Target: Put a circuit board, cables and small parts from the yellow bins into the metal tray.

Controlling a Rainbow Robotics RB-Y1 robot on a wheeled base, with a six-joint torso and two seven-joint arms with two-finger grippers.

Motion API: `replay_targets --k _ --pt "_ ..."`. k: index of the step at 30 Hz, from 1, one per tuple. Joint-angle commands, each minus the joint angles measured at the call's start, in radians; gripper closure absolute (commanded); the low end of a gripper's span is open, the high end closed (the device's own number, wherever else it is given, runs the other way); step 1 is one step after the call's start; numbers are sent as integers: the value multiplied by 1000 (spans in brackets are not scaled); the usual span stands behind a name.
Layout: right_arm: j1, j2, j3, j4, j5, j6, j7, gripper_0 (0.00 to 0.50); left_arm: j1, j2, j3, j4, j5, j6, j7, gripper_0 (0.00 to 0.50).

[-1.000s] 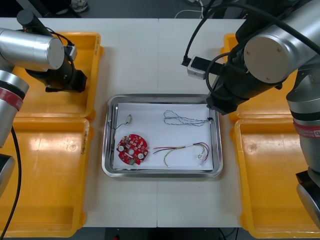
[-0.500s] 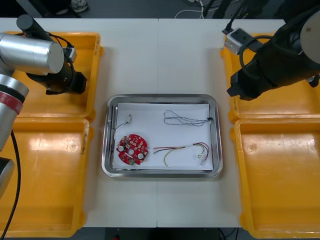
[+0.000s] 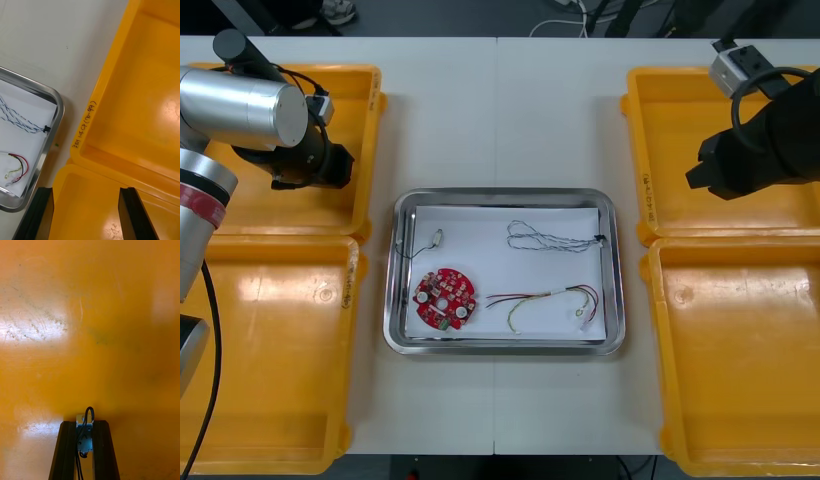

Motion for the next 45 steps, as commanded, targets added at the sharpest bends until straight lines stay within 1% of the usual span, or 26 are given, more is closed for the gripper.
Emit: replay_targets --k 1,5,8,13,19,24,29,37,45 --pt "53 -66 -98 -36 -39 4 -38 0 20 25 10 -22 10 16 -156 500" --pt "102 -87 -175 -36 -81 4 -48 0 20 31 33 -78 -5 91 -159 500" --pt "147 -100 -224 -48 -87 4 -56 0 20 32 60 -137 -16 161 -161 500" --pt "220 -103 -280 -93 -47 4 -74 0 20 32 106 -235 -33 289 -159 500" --pt "273 -103 -317 -104 -15 4 -97 0 20 31 109 -333 -57 393 -149 500" --pt "308 -103 -323 -104 10 4 -117 0 20 28 99 -407 -54 456 -132 500" --pt "339 -103 -322 -88 15 4 -126 0 20 11 85 -480 -54 520 -103 500" --pt "362 -101 -319 -47 2 4 -130 0 20 -54 27 -594 -60 597 40 500" --pt "380 -98 -316 18 -10 4 -122 0 21 -121 -59 -644 -79 612 158 500"
